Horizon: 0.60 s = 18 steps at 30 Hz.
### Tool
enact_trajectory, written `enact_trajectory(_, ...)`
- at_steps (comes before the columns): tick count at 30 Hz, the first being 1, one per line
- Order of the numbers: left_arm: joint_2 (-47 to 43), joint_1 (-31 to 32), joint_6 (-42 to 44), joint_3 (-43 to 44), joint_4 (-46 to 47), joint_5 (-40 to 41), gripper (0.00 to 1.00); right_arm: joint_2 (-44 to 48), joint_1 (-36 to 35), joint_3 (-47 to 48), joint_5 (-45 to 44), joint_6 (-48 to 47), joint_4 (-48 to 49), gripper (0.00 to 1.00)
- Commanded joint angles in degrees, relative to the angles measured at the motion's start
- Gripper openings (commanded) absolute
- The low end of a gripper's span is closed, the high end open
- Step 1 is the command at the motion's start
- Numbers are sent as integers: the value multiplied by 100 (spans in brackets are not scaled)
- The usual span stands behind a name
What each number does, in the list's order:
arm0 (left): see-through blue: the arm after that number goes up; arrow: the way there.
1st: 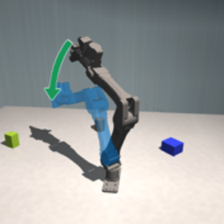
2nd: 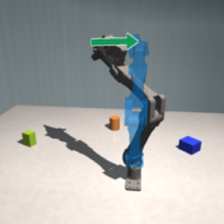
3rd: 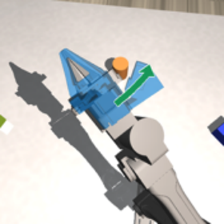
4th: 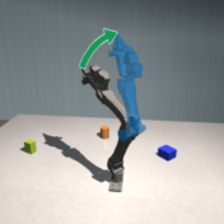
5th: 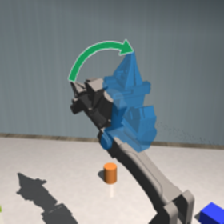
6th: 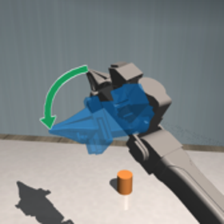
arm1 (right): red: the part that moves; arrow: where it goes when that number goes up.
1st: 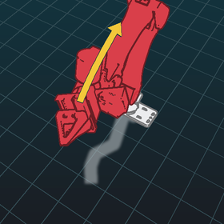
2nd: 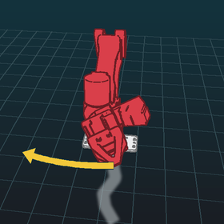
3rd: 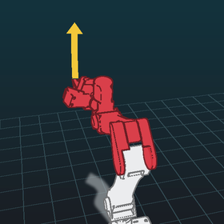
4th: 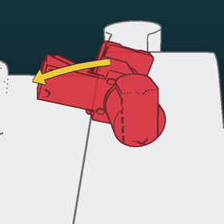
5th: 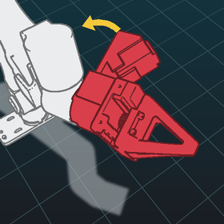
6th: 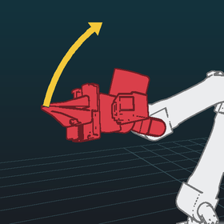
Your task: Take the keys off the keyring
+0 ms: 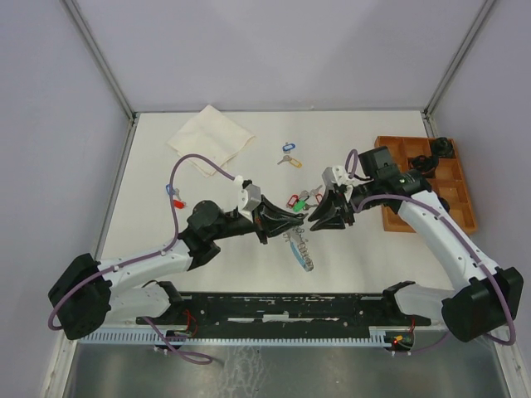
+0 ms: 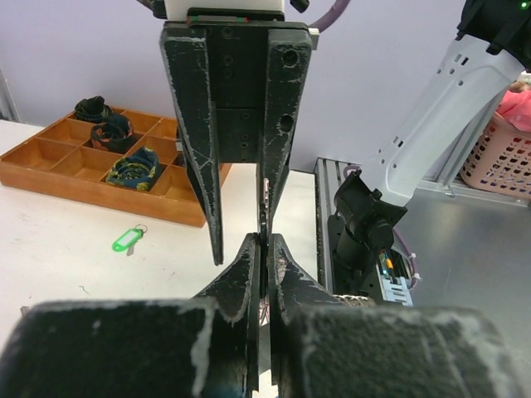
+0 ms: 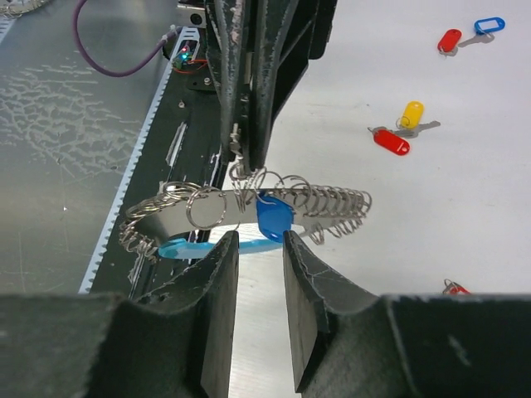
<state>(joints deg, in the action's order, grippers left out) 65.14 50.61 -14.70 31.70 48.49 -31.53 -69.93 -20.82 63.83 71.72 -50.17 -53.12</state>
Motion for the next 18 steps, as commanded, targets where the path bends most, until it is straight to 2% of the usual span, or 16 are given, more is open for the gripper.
enact_trajectory(1, -28, 26, -235, 63, 521, 306, 3, 122, -111, 193, 276, -191, -127, 34)
enact_trajectory(7, -4, 27, -266, 114, 498, 367, 3, 126, -290, 177, 180, -110, 5, 29)
enact_trajectory(14, 69, 50, -320, 169, 470, 455, 3, 172, -384, 74, -149, 680, 670, 26)
enact_trajectory(18, 116, 65, -356, 203, 474, 519, 3, 173, -450, 49, -212, 782, 737, 26)
